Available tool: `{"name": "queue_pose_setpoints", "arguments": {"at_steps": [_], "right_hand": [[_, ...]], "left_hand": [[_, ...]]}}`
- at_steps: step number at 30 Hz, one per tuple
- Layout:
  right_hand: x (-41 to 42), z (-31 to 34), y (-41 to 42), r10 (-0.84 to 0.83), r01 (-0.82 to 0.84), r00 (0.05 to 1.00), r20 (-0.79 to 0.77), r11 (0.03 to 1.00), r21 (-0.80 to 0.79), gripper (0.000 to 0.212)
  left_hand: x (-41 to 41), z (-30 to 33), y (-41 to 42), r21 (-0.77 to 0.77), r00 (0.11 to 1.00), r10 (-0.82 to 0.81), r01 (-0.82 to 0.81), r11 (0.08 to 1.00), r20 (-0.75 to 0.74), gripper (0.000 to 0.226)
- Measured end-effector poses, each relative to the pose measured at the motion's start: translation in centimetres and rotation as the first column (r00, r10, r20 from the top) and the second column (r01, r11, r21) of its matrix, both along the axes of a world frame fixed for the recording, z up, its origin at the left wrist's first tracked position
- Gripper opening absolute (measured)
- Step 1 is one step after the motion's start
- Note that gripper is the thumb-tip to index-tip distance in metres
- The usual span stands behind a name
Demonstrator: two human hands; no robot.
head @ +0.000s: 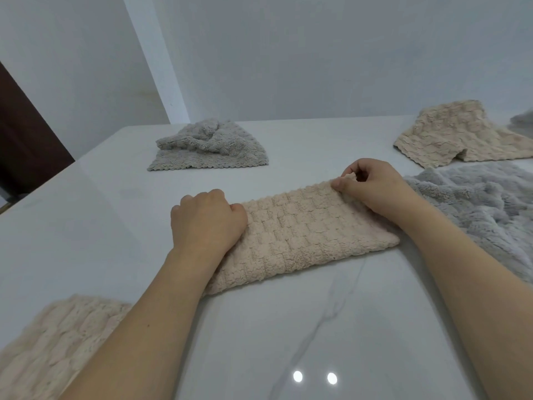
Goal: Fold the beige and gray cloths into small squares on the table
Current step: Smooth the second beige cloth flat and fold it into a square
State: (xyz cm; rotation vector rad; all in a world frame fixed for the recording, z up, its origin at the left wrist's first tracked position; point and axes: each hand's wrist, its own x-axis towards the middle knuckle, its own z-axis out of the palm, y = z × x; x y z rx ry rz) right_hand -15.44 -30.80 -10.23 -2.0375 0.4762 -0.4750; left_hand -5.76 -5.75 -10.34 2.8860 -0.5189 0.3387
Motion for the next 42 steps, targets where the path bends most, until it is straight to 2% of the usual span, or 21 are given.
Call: {"name": "queue_pose_setpoints", "arguments": {"at_steps": [5, 14, 20, 24, 27, 29, 30, 32, 34, 38, 42], "right_hand": [[0.4, -0.4, -0.7, -0.016, 0.013, 0.999, 0.044, 0.998, 0.068, 0.011], [0.3, -0.8, -1.0, 0.041, -0.045, 0.996, 0.084, 0.998, 0.054, 0.019], [0.1, -0.6, -0.8, 0.035, -0.066, 0.989, 0.141, 0.973, 0.223, 0.019], [0.5, -0.5, -0.9, 0.008, -0.032, 0.994, 0.106, 0.974, 0.226, 0.027], [0.8, -0.3, -0.8, -0.053, 0.037, 0.994, 0.099, 0.986, 0.160, 0.031], [0.8, 0.0, -0.8, -0.116, 0.114, 0.989, 0.092, 0.993, 0.024, 0.033], [0.9, 0.2, -0.8, -0.143, 0.148, 0.987, 0.070, 0.986, -0.071, 0.034], [1.0, 0.5, -0.6, -0.181, 0.175, 0.983, -0.001, 0.949, -0.264, 0.035], [1.1, 0.7, -0.3, -0.186, 0.161, 0.982, -0.035, 0.916, -0.367, 0.031], [1.0, 0.4, 0.2, -0.219, 0.179, 0.975, -0.027, 0.858, -0.481, 0.023], [1.1, 0.1, 0.3, -0.286, 0.302, 0.950, 0.122, 0.752, -0.586, 0.025]], "left_hand": [[0.6, -0.1, 0.4, -0.141, 0.990, 0.029, -0.048, 0.989, -0.136, 0.024], [0.1, 0.3, 0.6, -0.081, 0.992, 0.088, -0.095, 0.992, -0.089, 0.024], [0.1, 0.7, 0.6, -0.106, 0.992, 0.085, -0.095, 0.990, -0.095, 0.024], [0.0, 0.5, 0.4, -0.152, 0.994, 0.032, -0.048, 0.987, -0.105, 0.019], [-0.2, 0.5, 0.2, -0.272, 0.998, -0.025, 0.007, 0.962, -0.064, 0.013], [-0.4, 0.6, 0.0, -0.362, 0.996, -0.068, 0.044, 0.931, -0.052, 0.020], [-0.4, 0.6, 0.0, -0.361, 0.995, -0.080, 0.053, 0.931, -0.059, 0.025], [-0.3, 0.3, -0.2, -0.260, 0.994, -0.077, 0.055, 0.964, -0.076, 0.028], [-0.2, 0.0, -0.4, -0.184, 0.995, -0.058, 0.043, 0.982, -0.079, 0.031], [-0.3, -0.1, -0.9, -0.255, 0.998, -0.063, 0.056, 0.965, -0.022, 0.021], [-0.8, -0.3, -1.1, -0.321, 0.985, -0.164, 0.171, 0.932, 0.051, 0.009]]}}
